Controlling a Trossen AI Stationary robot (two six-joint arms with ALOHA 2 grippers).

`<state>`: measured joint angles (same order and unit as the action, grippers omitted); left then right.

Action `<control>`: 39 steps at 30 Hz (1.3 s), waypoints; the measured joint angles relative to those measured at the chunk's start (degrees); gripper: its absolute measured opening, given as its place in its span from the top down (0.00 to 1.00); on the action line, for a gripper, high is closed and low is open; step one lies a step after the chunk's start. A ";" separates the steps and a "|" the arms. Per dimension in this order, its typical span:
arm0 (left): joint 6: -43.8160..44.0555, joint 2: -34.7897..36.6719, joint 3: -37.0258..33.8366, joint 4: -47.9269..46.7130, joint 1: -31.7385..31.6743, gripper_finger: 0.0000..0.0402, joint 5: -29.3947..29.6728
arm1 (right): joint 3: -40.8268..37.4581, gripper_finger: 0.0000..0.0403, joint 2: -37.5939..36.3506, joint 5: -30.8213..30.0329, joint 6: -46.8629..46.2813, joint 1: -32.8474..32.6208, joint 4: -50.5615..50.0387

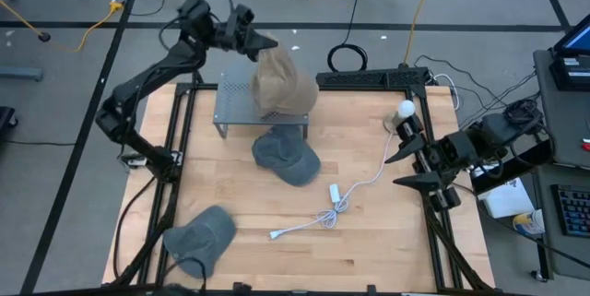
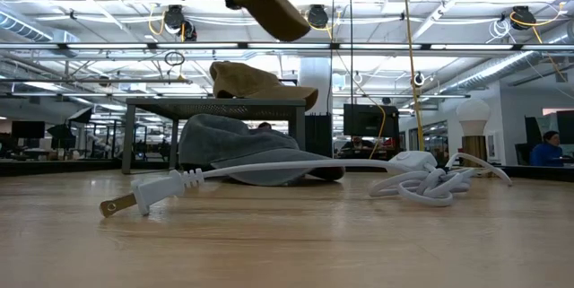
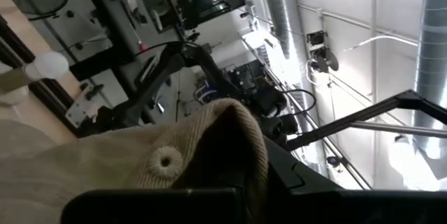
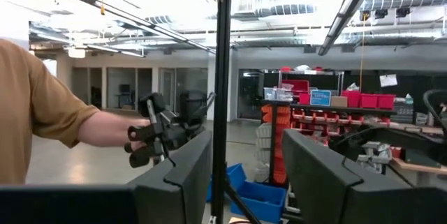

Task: Pick & Place hat
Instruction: Stack the brown cap on top of the brown cap on the shelf

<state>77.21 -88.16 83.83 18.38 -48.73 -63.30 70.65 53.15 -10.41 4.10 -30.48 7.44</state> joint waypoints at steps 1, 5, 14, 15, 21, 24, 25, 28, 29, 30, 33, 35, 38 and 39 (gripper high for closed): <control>0.56 -0.62 0.00 1.20 -0.56 0.97 -0.50 | 0.00 0.59 0.00 0.00 0.49 0.00 0.00; 2.85 -3.32 0.00 6.56 -2.15 0.97 -3.19 | 0.00 0.59 0.00 0.00 1.20 0.00 0.00; -4.38 -10.37 11.86 6.56 -4.09 0.97 -6.35 | 0.00 0.59 0.00 -0.02 1.31 0.00 -0.01; -6.44 -10.99 13.75 6.00 -4.09 0.97 -6.78 | 0.00 0.59 0.00 -0.02 1.31 0.00 0.00; -23.44 -12.03 19.95 -2.47 -3.86 0.97 -7.15 | 0.00 0.59 0.00 -0.03 1.31 0.00 -0.02; -30.42 -12.02 20.74 -6.31 -3.65 0.97 -7.21 | 0.00 0.59 0.01 -0.06 1.31 0.00 -0.01; -31.86 -12.03 20.74 -6.89 -3.65 0.97 -7.26 | 0.00 0.59 0.00 -0.15 1.31 0.00 -0.01; -36.27 -12.06 20.74 -9.28 -3.76 0.97 -9.09 | 0.00 0.59 0.02 -0.24 1.31 0.00 0.00; -38.27 -12.02 20.74 -10.60 -3.76 0.97 -9.92 | 0.00 0.59 0.00 -0.26 1.31 0.00 0.00; -40.57 -12.02 20.74 -12.43 -3.76 0.97 -10.70 | 0.00 0.59 0.02 -0.26 1.31 0.00 0.00; -47.41 -12.02 20.74 -19.26 -3.76 0.97 -11.07 | 0.00 0.59 0.00 -0.28 1.30 0.00 0.00; -52.34 -12.02 20.74 -23.70 -3.78 0.97 -10.58 | 0.00 0.59 0.00 -0.30 1.30 0.00 0.00; -59.00 -12.02 20.74 -30.42 -3.80 0.97 -7.92 | 0.00 0.59 0.01 -2.20 1.30 0.00 -0.02; -60.98 -12.04 20.74 -33.06 -3.81 0.97 -7.06 | -0.02 0.59 0.02 -3.38 1.31 0.00 0.00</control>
<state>16.23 -100.20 104.57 -14.68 -52.53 -70.36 70.63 53.17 -13.79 5.41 -30.48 7.44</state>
